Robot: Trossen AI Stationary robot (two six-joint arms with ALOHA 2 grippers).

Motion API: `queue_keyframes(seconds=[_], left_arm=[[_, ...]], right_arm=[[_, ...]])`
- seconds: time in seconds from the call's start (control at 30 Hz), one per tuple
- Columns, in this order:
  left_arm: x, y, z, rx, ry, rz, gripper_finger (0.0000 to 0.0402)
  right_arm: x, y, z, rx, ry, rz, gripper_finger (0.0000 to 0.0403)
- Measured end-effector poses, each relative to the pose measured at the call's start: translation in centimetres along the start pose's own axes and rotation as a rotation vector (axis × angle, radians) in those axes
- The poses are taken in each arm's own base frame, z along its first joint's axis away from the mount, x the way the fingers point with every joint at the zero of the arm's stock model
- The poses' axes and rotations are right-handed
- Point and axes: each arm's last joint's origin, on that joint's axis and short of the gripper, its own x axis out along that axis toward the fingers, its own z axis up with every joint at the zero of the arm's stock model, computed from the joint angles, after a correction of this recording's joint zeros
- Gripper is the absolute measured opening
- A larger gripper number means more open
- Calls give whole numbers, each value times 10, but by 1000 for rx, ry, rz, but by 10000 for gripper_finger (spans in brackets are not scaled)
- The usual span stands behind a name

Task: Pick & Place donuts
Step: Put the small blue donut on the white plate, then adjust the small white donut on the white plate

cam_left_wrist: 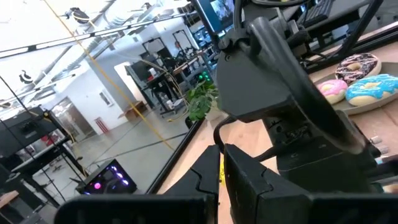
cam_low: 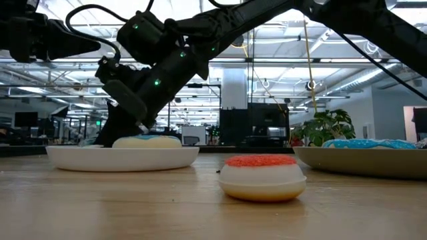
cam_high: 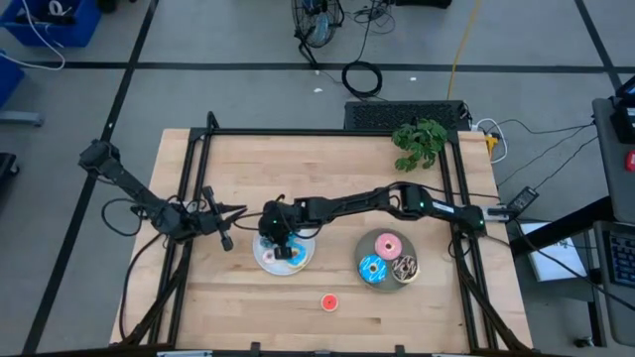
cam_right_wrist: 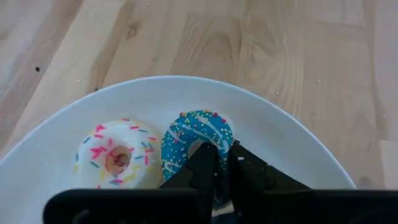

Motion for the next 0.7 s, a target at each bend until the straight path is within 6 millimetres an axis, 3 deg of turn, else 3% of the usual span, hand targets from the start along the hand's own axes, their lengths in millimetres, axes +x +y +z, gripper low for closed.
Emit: queue_keyframes(seconds=[0.37, 0.7], left_arm=[[0, 0, 0, -15, 0, -1, 31], [0, -1, -1, -18, 5, -5, 31]], right_arm=[[-2, -2, 4, 2, -29, -45, 159], [-19, 2, 17, -38, -50, -80, 173]])
